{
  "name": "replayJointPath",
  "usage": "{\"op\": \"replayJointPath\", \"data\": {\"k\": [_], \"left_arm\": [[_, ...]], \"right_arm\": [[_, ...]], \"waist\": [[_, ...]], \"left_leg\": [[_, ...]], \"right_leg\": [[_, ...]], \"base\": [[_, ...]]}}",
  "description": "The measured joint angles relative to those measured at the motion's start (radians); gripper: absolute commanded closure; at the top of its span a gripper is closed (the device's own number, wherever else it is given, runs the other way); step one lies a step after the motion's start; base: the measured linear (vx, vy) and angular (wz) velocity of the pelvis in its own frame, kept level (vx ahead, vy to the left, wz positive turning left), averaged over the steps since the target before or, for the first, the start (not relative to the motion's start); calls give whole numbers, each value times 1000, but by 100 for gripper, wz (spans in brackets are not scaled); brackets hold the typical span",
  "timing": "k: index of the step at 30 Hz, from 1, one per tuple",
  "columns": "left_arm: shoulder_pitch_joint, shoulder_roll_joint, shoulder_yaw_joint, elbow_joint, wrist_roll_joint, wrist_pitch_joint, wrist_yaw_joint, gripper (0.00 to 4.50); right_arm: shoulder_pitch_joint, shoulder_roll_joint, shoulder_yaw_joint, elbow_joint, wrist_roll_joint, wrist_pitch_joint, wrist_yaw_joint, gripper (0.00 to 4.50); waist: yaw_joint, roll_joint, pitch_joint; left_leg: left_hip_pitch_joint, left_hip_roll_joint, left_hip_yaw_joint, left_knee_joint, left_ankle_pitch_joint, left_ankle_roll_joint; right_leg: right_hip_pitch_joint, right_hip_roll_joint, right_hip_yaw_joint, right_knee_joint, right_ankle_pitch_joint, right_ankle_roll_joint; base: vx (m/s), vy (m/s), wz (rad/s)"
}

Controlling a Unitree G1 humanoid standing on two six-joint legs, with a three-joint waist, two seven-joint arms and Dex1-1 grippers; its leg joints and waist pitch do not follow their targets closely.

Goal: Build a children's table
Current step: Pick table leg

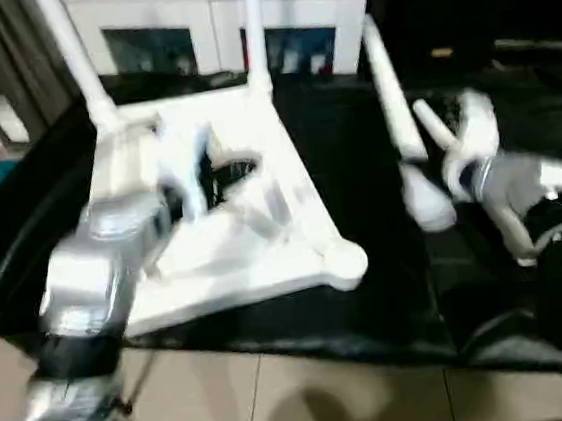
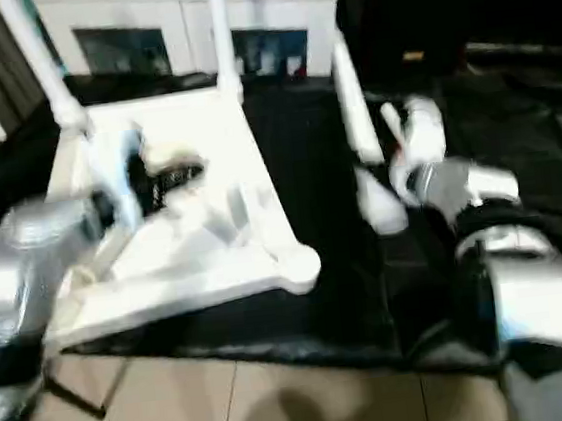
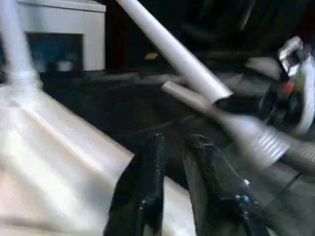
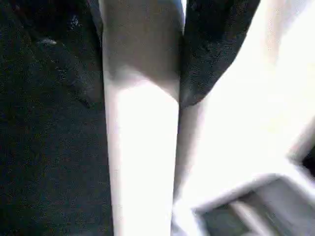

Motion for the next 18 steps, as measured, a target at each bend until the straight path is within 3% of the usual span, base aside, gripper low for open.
{"op": "replayJointPath", "data": {"k": [2,7,10,18], "left_arm": [[-50,-62,44,66,-44,11,37,313],[-108,-154,100,132,-106,40,67,283],[-143,-191,108,141,-136,57,73,261],[-164,-233,116,174,-179,69,79,210]], "right_arm": [[141,38,9,-271,115,99,42,266],[291,41,57,-569,247,185,130,266],[330,45,69,-690,305,249,163,266],[411,34,87,-834,333,314,123,266]], "waist": [[22,-8,2],[32,-16,3],[29,-20,3],[20,-24,3]], "left_leg": [[-3,2,0,2,0,1],[-7,1,1,7,-1,2],[-5,1,1,7,-1,2],[-5,2,1,7,-1,2]], "right_leg": [[-1,1,-1,-1,-1,0],[-3,-1,0,-2,0,1],[0,-1,0,-3,0,1],[0,-1,0,-4,-2,9]], "base": [[0,0,0],[0,0,0],[0,0,0],[0,0,0]]}}
